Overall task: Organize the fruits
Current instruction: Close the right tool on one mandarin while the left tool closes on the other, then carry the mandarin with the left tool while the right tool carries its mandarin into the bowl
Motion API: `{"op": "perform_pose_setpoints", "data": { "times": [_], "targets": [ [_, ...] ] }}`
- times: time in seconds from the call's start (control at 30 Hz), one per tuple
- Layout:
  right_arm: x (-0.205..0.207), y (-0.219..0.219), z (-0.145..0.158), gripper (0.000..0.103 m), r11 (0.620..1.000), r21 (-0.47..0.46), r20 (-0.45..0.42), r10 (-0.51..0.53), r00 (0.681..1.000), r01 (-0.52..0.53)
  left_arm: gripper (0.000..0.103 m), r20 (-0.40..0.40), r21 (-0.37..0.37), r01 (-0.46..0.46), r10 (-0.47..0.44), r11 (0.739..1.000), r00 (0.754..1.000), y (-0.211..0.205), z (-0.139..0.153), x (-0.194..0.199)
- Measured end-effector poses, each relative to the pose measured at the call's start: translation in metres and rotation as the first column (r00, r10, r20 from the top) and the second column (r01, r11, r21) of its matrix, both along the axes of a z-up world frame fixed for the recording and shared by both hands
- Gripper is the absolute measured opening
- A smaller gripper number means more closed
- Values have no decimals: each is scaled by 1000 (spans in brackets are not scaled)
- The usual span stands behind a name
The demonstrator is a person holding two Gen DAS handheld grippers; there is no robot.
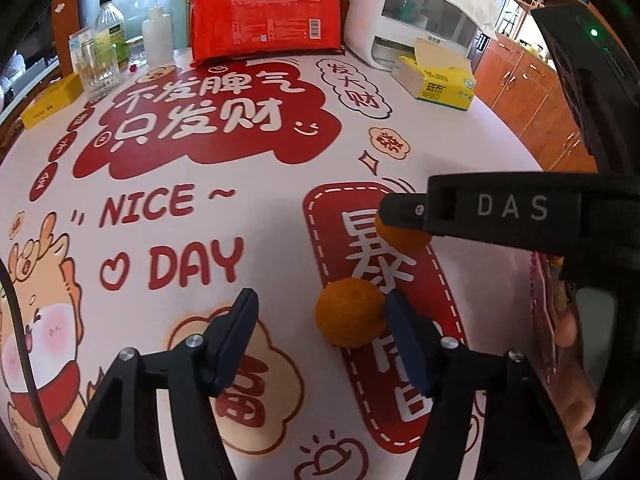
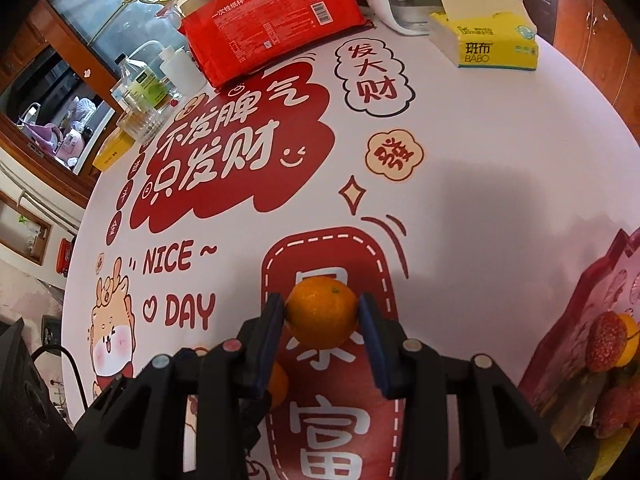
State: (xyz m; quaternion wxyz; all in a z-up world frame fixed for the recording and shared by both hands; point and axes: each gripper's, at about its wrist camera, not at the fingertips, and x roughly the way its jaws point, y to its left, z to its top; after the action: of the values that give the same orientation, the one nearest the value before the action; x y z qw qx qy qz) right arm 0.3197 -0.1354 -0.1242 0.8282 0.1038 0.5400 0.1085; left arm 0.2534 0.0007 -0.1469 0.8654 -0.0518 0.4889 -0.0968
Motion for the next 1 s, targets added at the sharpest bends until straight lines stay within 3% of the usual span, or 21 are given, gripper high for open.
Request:
{"op": "perform_pose_setpoints", "data": {
  "times": [0.5, 1.0],
  "targets": [
    [-3, -2, 2, 39, 1000, -20, 10, -4, 1000, 4, 35, -77, -106, 68, -76, 992, 994, -13, -10, -3],
    [-22, 2, 13, 39, 999, -33, 54, 21, 998, -19, 32, 6, 7, -41, 41, 999, 999, 12, 16, -26]
  ]
}}
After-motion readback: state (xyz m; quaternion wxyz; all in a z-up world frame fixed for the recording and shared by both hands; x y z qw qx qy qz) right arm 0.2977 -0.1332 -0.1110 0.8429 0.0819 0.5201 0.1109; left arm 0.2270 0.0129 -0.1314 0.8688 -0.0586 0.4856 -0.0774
